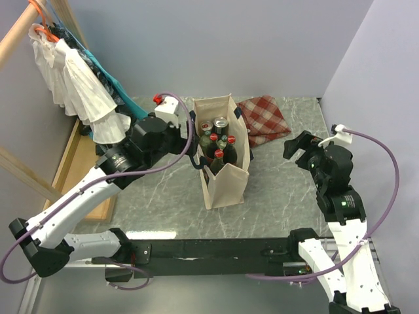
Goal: Take the beverage out of the canvas bag
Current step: Take out the drink from the canvas bag.
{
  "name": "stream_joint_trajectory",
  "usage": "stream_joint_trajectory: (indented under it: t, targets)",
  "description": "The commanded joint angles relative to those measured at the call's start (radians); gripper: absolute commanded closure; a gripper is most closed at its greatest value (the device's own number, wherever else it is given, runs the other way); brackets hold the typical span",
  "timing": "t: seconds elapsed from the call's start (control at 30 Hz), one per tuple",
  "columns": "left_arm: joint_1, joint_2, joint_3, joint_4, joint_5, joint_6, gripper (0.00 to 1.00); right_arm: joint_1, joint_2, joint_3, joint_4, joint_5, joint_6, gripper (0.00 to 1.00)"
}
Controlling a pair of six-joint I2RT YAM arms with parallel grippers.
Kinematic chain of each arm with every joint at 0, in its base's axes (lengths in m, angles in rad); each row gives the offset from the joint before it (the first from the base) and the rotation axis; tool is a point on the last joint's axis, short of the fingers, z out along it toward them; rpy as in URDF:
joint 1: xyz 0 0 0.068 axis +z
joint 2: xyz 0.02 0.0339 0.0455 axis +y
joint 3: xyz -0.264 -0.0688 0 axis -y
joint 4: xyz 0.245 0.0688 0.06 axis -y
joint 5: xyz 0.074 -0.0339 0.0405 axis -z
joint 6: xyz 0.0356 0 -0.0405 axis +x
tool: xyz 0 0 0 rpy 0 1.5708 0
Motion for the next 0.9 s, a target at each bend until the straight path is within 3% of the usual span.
stream_joint_trajectory:
  t: [0.0, 0.2, 0.43, 0.57, 0.73, 0.87]
  targets:
    - [-0.036, 0.02, 0.057, -0.014, -0.109, 0.02, 0.04, -0.002, 0.007, 0.021, 0.005, -0.005, -0.021, 0.0]
    - [-0.051, -0.012, 0.066, -0.026, -0.096, 0.02, 0.04, -0.002, 0.021, 0.029, -0.007, -0.015, -0.031, 0.0]
    - [-0.051, -0.098, 0.022, 0.046, 0.03, 0.028, 0.04, -0.002, 0.026, 0.018, 0.004, -0.057, -0.042, 0.0]
    - [-0.051, -0.079, 0.06, -0.006, 0.032, 0.023, 0.04, -0.002, 0.029, 0.023, 0.002, -0.067, -0.044, 0.0]
    - [-0.051, -0.039, 0.065, -0.028, 0.157, 0.058, 0.04, -0.004, 0.026, 0.026, -0.001, -0.072, -0.039, 0.0]
    - [-0.053, -0.015, 0.077, -0.042, 0.145, 0.062, 0.04, -0.004, 0.026, 0.032, -0.01, -0.058, -0.042, 0.0]
